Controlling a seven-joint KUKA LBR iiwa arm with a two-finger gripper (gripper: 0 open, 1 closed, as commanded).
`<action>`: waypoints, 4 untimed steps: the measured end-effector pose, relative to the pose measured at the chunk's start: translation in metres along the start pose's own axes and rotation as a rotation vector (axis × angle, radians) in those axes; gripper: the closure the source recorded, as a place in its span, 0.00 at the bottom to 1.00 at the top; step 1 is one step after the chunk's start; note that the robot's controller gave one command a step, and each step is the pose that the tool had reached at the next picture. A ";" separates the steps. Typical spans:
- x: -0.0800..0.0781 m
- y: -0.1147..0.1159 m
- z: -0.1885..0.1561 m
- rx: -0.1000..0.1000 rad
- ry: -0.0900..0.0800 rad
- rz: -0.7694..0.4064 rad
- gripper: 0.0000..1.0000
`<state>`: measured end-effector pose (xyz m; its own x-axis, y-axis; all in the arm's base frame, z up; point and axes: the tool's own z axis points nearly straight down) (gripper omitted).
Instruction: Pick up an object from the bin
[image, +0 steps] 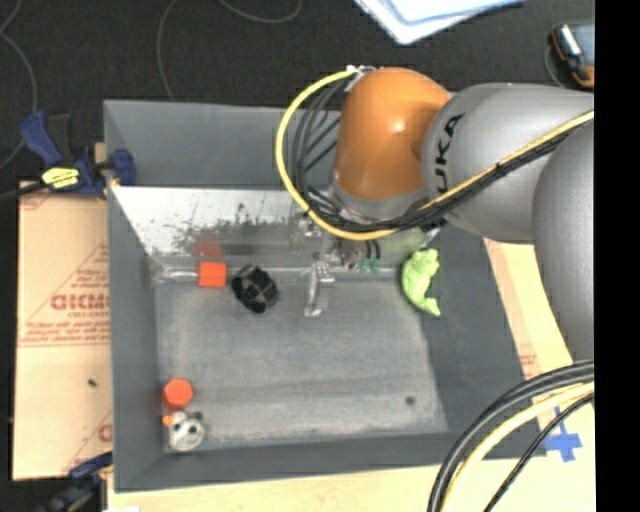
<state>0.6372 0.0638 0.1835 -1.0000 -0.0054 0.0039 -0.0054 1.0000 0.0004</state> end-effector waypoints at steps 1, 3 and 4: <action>0.000 0.000 -0.002 0.000 -0.001 0.000 0.00; -0.012 0.061 0.055 -0.001 -0.007 -0.214 0.00; -0.018 0.038 0.068 0.001 -0.009 -0.302 1.00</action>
Offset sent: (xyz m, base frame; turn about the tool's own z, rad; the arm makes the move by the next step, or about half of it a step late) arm 0.0137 -0.0214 -0.0079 -0.3043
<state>0.6552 0.1016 0.1157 -0.9530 -0.3030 -0.0055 -0.3030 0.9530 -0.0004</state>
